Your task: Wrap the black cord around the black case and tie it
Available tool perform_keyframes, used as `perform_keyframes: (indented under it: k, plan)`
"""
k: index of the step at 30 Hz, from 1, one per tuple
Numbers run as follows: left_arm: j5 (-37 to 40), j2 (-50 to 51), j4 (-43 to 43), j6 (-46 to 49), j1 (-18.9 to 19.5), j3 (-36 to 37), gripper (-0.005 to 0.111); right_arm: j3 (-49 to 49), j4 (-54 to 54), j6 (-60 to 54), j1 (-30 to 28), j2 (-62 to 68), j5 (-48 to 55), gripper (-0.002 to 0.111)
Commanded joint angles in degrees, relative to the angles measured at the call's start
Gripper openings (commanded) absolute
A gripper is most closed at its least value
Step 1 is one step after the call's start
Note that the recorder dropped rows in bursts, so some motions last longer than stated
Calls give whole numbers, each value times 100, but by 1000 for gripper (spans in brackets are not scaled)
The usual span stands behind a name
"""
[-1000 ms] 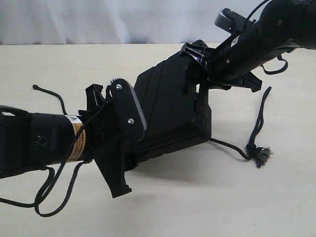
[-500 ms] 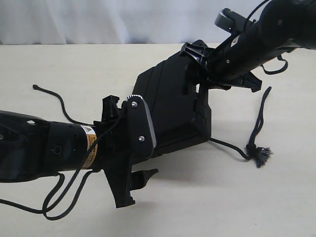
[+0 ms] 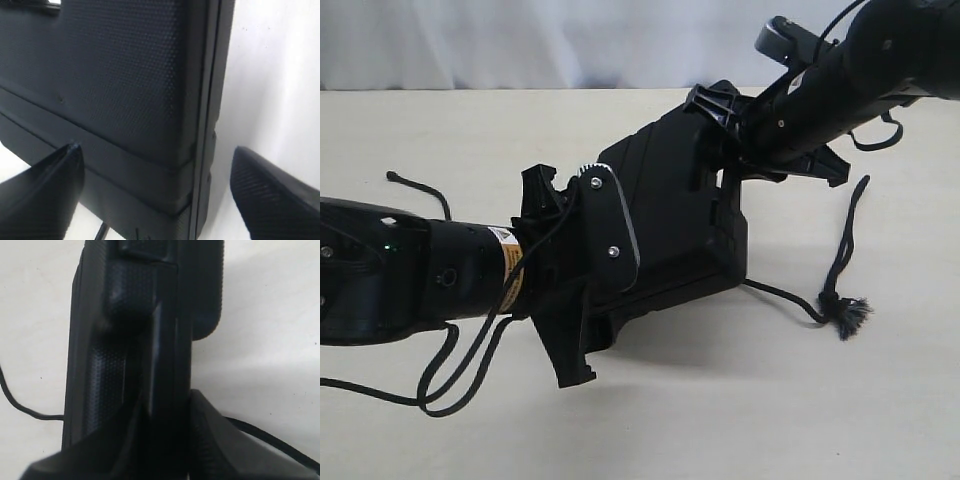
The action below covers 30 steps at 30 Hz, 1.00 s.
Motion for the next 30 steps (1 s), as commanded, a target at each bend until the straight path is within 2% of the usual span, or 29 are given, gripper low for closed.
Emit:
perform_keyframes:
  k: [1, 7, 10, 13, 18, 20, 23, 26, 30]
  plan:
    - [308, -6, -6, 7, -8, -40, 75, -107, 161, 93, -37, -134, -377, 4]
    - [179, -6, -162, -15, -8, -40, 75, -107, 161, 93, -37, -134, -377, 4]
    - [354, -6, -176, -15, -43, -40, 75, -107, 161, 93, -37, -134, -377, 4]
    - [737, -6, -5, 3, -314, -46, 75, -107, 149, 93, -37, -134, -376, 4]
    - [1443, -6, 291, -111, -1049, -46, 75, -107, 149, 93, -37, -134, -376, 4]
    - [1706, -6, 454, -494, -1238, -46, 75, -107, 148, 93, -37, -134, -365, 4]
    - [2025, -6, 951, -1508, -1279, -46, 75, -107, 148, 93, -37, -134, -365, 4]
    - [2119, 28, 1601, -2445, -1279, -46, 75, -107, 148, 93, -37, -134, -365, 4]
    - [2232, 322, 2888, -3789, -1279, -46, 75, -107, 148, 79, -37, -134, -336, 4]
